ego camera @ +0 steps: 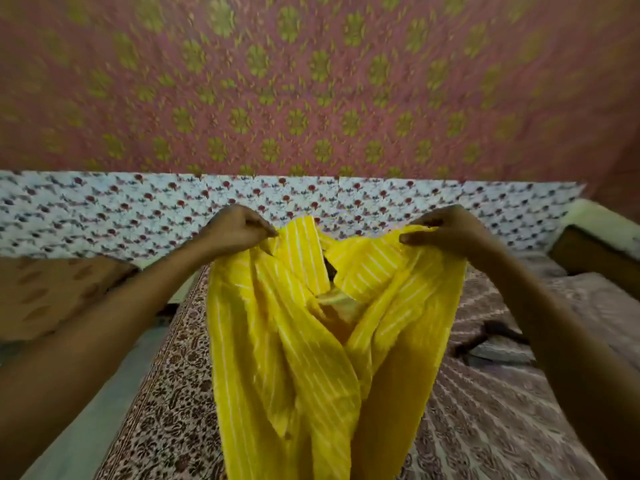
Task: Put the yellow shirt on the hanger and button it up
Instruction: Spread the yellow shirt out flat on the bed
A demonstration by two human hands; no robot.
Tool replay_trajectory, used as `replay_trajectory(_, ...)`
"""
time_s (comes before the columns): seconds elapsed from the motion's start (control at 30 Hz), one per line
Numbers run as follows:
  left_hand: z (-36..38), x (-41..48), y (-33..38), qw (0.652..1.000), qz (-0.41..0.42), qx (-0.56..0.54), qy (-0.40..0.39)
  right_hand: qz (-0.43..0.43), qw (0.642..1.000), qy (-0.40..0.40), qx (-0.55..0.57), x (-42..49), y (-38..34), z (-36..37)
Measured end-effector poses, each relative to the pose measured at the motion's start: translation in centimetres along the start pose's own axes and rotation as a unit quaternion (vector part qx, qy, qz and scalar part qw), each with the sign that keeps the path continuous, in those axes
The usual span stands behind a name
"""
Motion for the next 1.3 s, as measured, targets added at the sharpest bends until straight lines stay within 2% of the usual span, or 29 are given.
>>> replay_trajectory(0.13, -2.5, -0.8, 4.0, 0.996, 0.075, -0.049, 0.02, -0.051, 0.994, 0.046, -0.08, -1.2, -2.0, -4.0)
replay_trajectory(0.23, -2.0, -0.7, 5.3, 0.995, 0.053, -0.084, -0.002, -0.048, 0.989, 0.119, -0.07, -1.2, -1.8, -7.0)
replay_trajectory(0.37, -0.8, -0.5, 8.7, 0.996, 0.083, 0.014, -0.012, -0.016, 0.987, 0.158, 0.0, -1.7, -1.5, -10.2)
replay_trajectory(0.47, -0.1, -0.2, 11.7, 0.991, 0.12, 0.045, -0.025, -0.043, 0.992, 0.115, 0.019, -2.4, -2.5, -11.2)
replay_trajectory(0.53, -0.8, 0.4, 13.0, 0.991, 0.112, 0.056, 0.037, -0.059, 0.997, 0.058, 0.011, -3.3, -2.6, -11.6)
replay_trajectory(0.6, -2.1, 0.6, 14.1, 0.985, 0.11, 0.019, 0.135, -0.09, 0.995, 0.011, -0.036, -4.1, -2.7, -12.2)
replay_trajectory(0.63, -2.7, 0.6, 14.5, 0.978, 0.107, -0.012, 0.179, -0.114, 0.992, 0.021, -0.055, -4.2, -3.0, -12.9)
replay_trajectory(0.7, -3.5, 0.6, 15.2, 0.964, 0.112, -0.057, 0.232, -0.165, 0.98, 0.108, -0.038, -4.3, -3.4, -15.1)
replay_trajectory(0.77, -3.4, 0.9, 16.5, 0.965, 0.125, -0.018, 0.232, -0.185, 0.965, 0.183, -0.019, -3.9, -3.0, -16.9)
replay_trajectory(0.83, -3.1, 1.1, 17.5, 0.968, 0.117, 0.036, 0.221, -0.187, 0.963, 0.188, -0.048, -3.5, -2.7, -16.9)
replay_trajectory(0.93, -3.3, 0.8, 19.0, 0.957, 0.113, 0.037, 0.265, -0.181, 0.963, 0.202, -0.009, -2.9, -1.1, -17.9)
replay_trajectory(1.03, -2.1, 0.6, 20.7, 0.958, 0.127, 0.064, 0.25, -0.185, 0.966, 0.176, -0.033, -2.2, -0.1, -17.7)
replay_trajectory(1.1, -1.1, 0.7, 22.4, 0.956, 0.151, 0.017, 0.249, -0.22, 0.964, 0.145, -0.035, -2.8, -1.4, -16.7)
replay_trajectory(1.23, 2.2, 1.1, 27.0, 0.951, 0.192, -0.066, 0.232, -0.272, 0.961, -0.048, 0.006, -4.5, -5.4, -10.7)
replay_trajectory(1.3, 3.2, 1.4, 28.3, 0.951, 0.189, -0.064, 0.238, -0.28, 0.958, -0.055, 0.01, -3.9, -5.8, -9.7)
Point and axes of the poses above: each hand's wrist, its own x-axis towards the middle knuckle, its own z-axis out of the palm, y = z × x, the point moved 8 cm from there along x, towards the middle knuckle, and after that the axes turned 1 degree about -x, right-handed, at the moved point
